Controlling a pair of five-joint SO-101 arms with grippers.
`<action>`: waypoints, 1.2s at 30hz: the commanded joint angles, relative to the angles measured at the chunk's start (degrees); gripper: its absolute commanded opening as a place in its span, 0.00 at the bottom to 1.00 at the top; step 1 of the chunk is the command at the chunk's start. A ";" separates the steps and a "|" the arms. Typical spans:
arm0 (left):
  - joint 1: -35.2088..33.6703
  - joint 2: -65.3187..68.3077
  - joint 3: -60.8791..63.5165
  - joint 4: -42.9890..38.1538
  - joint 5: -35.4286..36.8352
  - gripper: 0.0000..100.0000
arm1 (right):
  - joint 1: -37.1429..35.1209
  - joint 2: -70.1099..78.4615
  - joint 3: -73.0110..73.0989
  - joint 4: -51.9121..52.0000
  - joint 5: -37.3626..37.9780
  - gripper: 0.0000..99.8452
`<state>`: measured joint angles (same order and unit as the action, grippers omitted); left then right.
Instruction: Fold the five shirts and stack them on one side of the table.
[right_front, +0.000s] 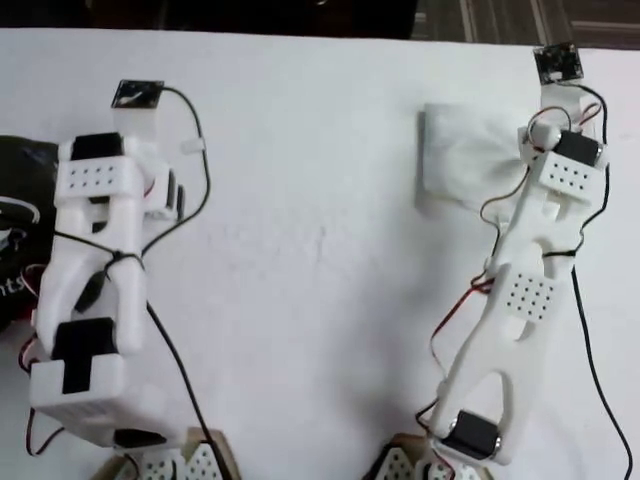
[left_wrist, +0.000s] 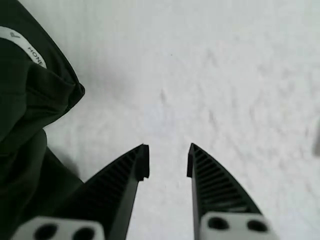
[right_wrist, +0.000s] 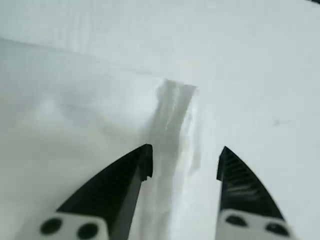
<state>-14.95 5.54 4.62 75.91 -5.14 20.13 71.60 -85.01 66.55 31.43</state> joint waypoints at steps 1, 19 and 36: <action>-0.09 -1.23 -3.03 1.32 -0.26 0.15 | -0.48 -1.10 -4.84 0.48 0.18 0.21; -27.87 -0.70 -26.68 17.76 -15.56 0.15 | -6.81 -20.88 -9.76 35.21 -6.51 0.21; -44.57 18.02 -28.35 10.46 -25.49 0.25 | -16.75 -70.64 56.70 34.86 -6.77 0.21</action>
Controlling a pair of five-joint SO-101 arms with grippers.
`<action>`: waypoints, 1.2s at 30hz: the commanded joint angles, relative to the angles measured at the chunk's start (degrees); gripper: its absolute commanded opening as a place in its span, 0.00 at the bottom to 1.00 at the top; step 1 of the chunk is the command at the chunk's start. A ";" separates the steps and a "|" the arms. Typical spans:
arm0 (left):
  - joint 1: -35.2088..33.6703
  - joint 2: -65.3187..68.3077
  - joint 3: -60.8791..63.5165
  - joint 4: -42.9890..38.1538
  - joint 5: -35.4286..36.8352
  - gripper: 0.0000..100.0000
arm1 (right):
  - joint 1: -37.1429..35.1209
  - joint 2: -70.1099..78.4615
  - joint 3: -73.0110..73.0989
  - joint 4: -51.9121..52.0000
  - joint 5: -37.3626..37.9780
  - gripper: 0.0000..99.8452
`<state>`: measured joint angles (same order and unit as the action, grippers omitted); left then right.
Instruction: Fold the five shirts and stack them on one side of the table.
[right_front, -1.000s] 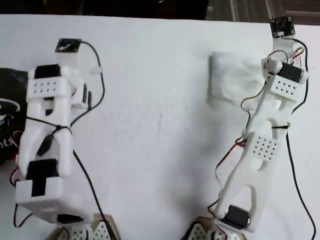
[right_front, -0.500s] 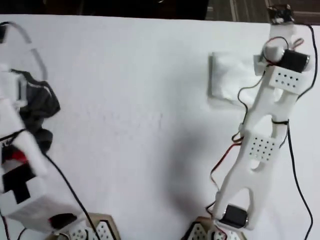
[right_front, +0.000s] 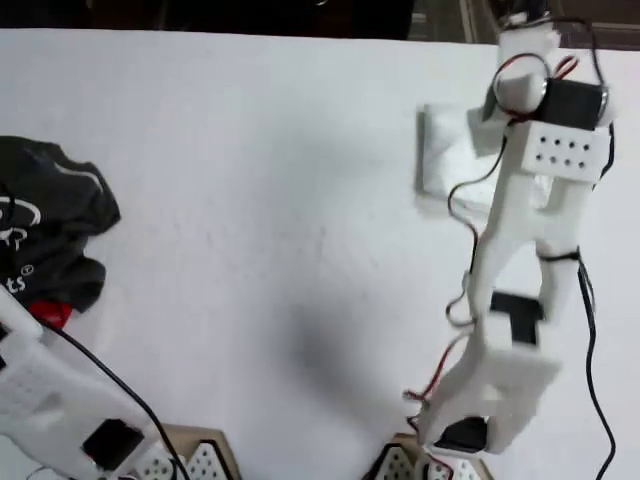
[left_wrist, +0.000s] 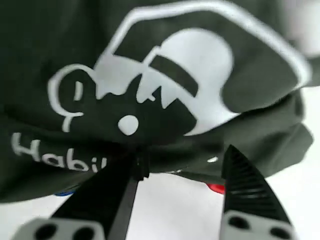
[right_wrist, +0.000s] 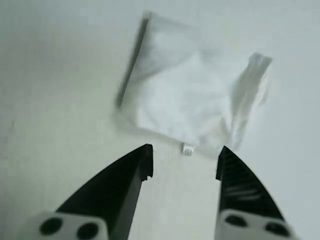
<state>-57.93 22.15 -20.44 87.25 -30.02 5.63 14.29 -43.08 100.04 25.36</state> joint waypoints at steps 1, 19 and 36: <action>-2.02 2.64 -4.18 -0.88 -0.62 0.25 | -3.03 -16.75 19.25 1.36 -0.70 0.21; 1.93 12.31 -22.29 11.34 1.93 0.03 | -4.35 -48.84 82.02 -20.44 -0.70 0.21; 32.18 -24.26 -19.82 15.12 11.52 0.03 | -1.98 -62.02 123.78 -59.65 -0.70 0.21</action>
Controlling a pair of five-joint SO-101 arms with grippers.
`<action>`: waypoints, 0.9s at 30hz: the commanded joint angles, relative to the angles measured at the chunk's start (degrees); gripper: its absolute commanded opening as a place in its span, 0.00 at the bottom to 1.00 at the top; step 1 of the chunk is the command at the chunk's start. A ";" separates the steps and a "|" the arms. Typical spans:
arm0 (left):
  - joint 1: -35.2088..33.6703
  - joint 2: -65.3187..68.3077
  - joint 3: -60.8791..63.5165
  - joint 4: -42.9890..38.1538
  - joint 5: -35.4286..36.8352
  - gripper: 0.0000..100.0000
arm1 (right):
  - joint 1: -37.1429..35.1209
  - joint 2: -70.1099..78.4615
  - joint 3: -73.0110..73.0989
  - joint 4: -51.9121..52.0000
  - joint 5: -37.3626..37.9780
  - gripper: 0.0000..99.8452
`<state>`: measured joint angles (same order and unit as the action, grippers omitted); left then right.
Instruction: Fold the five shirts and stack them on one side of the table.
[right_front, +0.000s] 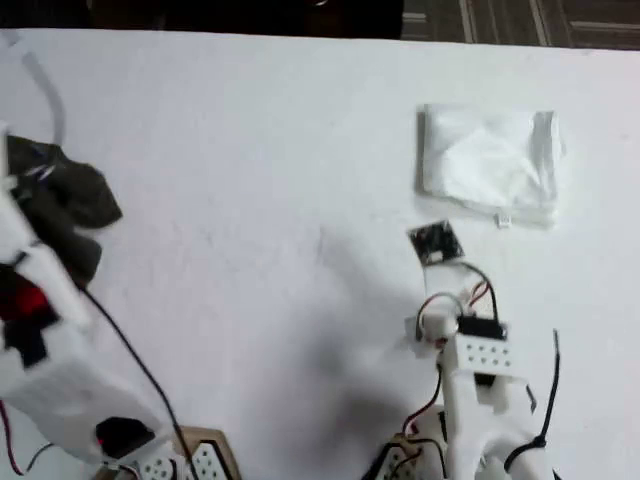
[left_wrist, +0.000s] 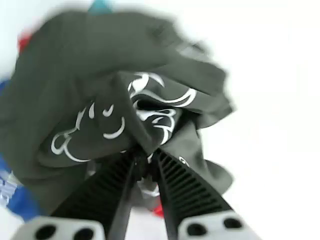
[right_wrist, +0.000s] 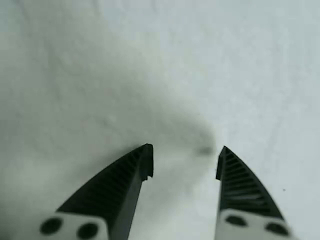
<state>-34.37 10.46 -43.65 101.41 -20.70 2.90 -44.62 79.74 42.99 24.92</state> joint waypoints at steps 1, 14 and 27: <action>11.96 -15.91 5.76 0.97 2.90 0.03 | 0.75 -3.65 1.23 -2.59 -0.26 0.21; 46.33 -30.42 37.41 -1.14 7.82 0.03 | 0.48 -6.46 2.81 -2.68 -0.26 0.21; 34.46 -32.44 32.13 0.09 3.60 0.19 | 0.48 -6.46 2.81 -2.68 -0.26 0.21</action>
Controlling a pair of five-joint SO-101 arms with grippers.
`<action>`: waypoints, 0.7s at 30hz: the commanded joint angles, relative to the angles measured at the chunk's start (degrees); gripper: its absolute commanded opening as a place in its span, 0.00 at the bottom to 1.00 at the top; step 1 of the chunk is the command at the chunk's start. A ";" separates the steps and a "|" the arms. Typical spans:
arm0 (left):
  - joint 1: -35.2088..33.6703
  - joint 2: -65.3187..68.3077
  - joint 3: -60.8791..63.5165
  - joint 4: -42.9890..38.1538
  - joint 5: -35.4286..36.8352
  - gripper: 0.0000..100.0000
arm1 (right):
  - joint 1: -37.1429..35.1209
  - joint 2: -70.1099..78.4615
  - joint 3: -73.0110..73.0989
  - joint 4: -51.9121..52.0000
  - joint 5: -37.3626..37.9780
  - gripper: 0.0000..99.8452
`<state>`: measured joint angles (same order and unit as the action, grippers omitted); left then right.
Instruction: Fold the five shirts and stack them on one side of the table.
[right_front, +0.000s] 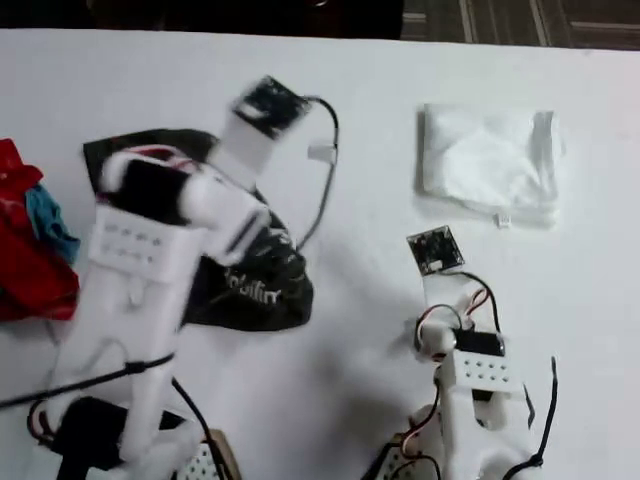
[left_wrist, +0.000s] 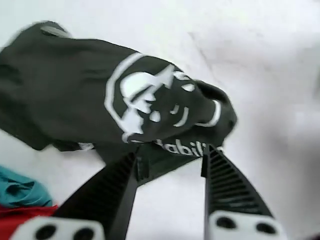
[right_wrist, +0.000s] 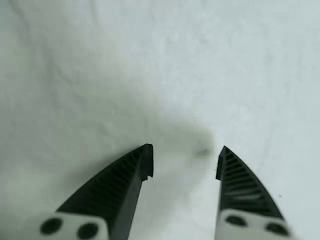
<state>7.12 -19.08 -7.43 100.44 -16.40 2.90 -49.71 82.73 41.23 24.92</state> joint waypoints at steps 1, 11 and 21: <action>-10.20 -3.08 -3.74 1.14 -0.70 0.19 | 0.48 -1.36 -0.18 -0.92 -0.26 0.21; -27.08 -3.25 23.69 -9.41 -0.70 0.19 | 0.40 -1.36 -0.18 -0.92 -0.26 0.21; -27.43 -3.43 50.42 -30.95 -0.44 0.19 | 0.40 -1.36 -0.18 -0.92 -0.26 0.21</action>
<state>-19.78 -20.57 38.20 75.74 -16.57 2.90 -49.71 82.73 41.23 24.92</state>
